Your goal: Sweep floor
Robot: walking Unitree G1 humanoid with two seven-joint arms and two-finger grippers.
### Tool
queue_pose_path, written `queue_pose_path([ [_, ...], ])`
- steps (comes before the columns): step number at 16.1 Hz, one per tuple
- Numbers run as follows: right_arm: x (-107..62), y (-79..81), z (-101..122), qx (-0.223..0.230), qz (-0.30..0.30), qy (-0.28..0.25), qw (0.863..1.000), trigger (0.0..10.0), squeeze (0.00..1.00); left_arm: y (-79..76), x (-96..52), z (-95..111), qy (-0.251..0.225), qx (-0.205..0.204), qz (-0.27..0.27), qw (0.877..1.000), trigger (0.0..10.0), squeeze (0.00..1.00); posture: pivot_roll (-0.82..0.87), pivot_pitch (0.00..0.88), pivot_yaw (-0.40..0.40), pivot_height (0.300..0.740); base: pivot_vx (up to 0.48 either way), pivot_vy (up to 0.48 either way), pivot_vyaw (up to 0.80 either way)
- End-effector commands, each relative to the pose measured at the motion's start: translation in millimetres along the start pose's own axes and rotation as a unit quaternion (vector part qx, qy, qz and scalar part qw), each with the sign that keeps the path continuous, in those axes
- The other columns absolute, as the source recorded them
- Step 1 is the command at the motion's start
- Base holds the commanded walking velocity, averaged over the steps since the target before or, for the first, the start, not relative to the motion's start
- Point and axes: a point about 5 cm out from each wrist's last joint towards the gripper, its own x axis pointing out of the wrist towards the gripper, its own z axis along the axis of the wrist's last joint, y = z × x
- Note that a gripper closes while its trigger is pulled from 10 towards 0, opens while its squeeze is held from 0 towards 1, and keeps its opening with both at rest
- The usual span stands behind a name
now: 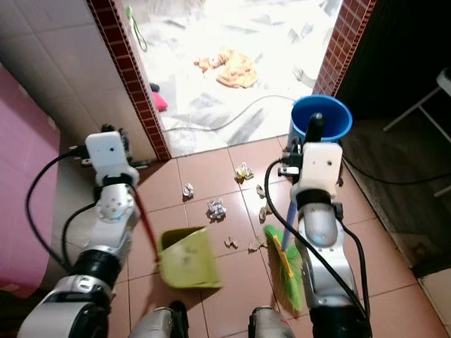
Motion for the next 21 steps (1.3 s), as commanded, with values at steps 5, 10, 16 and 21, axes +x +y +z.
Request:
queue_pose_path([
  [5, 14.5, 25.7, 16.2, 0.133, 0.054, -0.012, 0.99, 10.0, 0.0, -26.4, -3.7, 2.5, -0.009, -0.041, -0.014, 0.999, 10.0, 0.0, -0.13, 0.191, 0.036, 0.74, 0.0, 0.0, 0.0],
  [10, 9.6, 41.9, 18.3, 0.209, 0.152, 0.016, 0.966, 10.0, 0.0, -28.6, -6.2, -3.2, 0.003, -0.039, -0.023, 0.999, 10.0, 0.0, -0.14, 0.142, 0.036, 0.74, 0.0, 0.0, 0.0],
  [16, 21.8, 50.4, 49.5, 0.198, 0.218, -0.026, 0.955, 10.0, 0.0, -26.3, -0.9, -3.0, 0.007, -0.012, -0.032, 0.999, 10.0, 0.0, -0.15, 0.105, 0.043, 0.74, 0.0, 0.0, 0.0],
  [21, 39.6, 35.5, 86.4, 0.099, 0.208, -0.126, 0.965, 10.0, 0.0, -7.1, 6.6, 5.2, -0.029, 0.019, -0.003, 0.999, 10.0, 0.0, -0.15, 0.095, 0.043, 0.74, 0.0, 0.0, 0.0],
])
